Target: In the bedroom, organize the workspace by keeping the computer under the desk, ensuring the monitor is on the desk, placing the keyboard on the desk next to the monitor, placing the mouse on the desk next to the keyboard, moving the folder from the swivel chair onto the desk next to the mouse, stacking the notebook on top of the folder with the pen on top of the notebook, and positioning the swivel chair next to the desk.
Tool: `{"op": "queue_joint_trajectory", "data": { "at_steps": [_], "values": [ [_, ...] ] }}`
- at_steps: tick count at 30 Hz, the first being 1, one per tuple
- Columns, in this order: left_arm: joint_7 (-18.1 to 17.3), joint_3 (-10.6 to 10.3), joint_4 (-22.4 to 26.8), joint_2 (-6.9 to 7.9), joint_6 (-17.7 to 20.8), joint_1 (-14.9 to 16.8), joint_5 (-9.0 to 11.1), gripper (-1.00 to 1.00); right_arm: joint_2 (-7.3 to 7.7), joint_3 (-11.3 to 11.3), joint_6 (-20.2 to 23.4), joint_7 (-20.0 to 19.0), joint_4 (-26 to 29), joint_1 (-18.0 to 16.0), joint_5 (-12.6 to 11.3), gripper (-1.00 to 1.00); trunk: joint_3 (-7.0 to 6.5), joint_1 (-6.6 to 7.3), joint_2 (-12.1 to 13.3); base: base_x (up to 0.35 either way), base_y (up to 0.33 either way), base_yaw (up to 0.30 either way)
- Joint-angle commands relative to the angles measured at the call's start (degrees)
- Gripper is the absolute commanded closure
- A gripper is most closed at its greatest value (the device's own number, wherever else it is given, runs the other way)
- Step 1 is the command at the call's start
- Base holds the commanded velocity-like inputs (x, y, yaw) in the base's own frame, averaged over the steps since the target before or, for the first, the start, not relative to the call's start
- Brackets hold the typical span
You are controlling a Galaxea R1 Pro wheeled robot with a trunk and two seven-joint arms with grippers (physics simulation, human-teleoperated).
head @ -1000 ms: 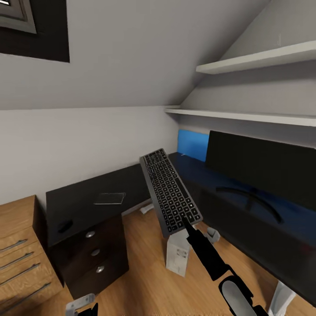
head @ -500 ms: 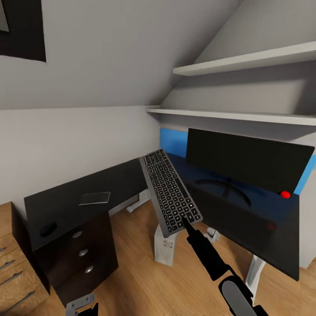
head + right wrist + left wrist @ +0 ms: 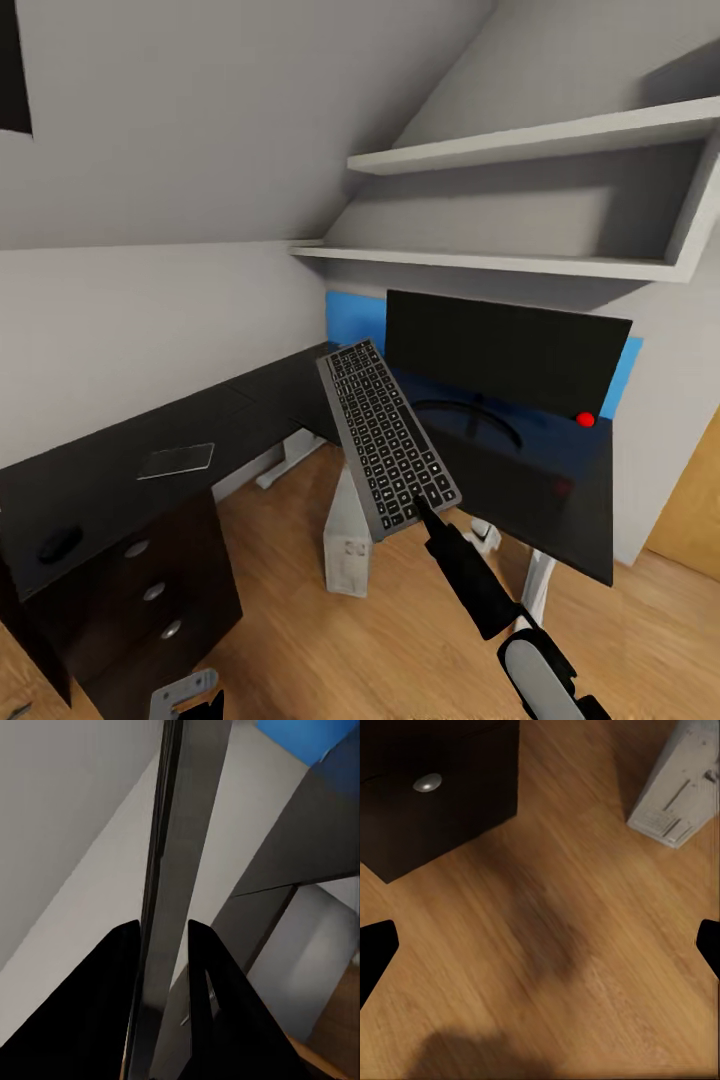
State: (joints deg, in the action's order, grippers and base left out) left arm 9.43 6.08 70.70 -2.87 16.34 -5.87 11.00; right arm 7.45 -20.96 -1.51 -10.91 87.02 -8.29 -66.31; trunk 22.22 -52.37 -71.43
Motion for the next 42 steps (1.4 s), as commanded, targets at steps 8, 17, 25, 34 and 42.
{"op": "queue_joint_trajectory", "data": {
  "at_steps": [8, 17, 25, 34, 42],
  "values": [
    [0.2, 0.0, 0.1, -0.03, 0.3, 0.0, 0.6, -1.00, 0.03, -0.1, -0.2, -0.3, 0.0, -0.1, -0.7, 1.00, 0.05, 0.00, 0.0, -0.165, 0.004, -0.267],
    [0.2, 0.0, 0.1, -0.03, 0.3, 0.0, 0.6, -1.00, 0.03, -0.2, -0.2, -0.2, -0.1, -0.1, -0.6, 1.00, 0.05, 0.00, 0.0, -0.127, 0.000, -0.267],
    [0.2, 0.0, 0.1, -0.03, 0.3, 0.0, 0.6, -1.00, 0.03, -0.3, -0.2, -0.2, -0.1, -0.1, -0.6, 1.00, 0.05, 0.00, 0.0, -0.010, 0.000, -0.267],
    [0.2, 0.0, 0.1, -0.03, 0.3, 0.0, 0.6, -1.00, 0.03, -0.3, -0.2, -0.2, -0.1, -0.1, -0.6, 1.00, 0.05, 0.00, 0.0, 0.000, 0.000, -0.267],
    [0.2, 0.0, 0.1, -0.03, 0.3, 0.0, 0.6, -1.00, 0.03, -0.4, -0.2, -0.1, -0.1, -0.1, -0.6, 1.00, 0.05, 0.00, 0.0, 0.000, 0.000, -0.267]
  ]
}}
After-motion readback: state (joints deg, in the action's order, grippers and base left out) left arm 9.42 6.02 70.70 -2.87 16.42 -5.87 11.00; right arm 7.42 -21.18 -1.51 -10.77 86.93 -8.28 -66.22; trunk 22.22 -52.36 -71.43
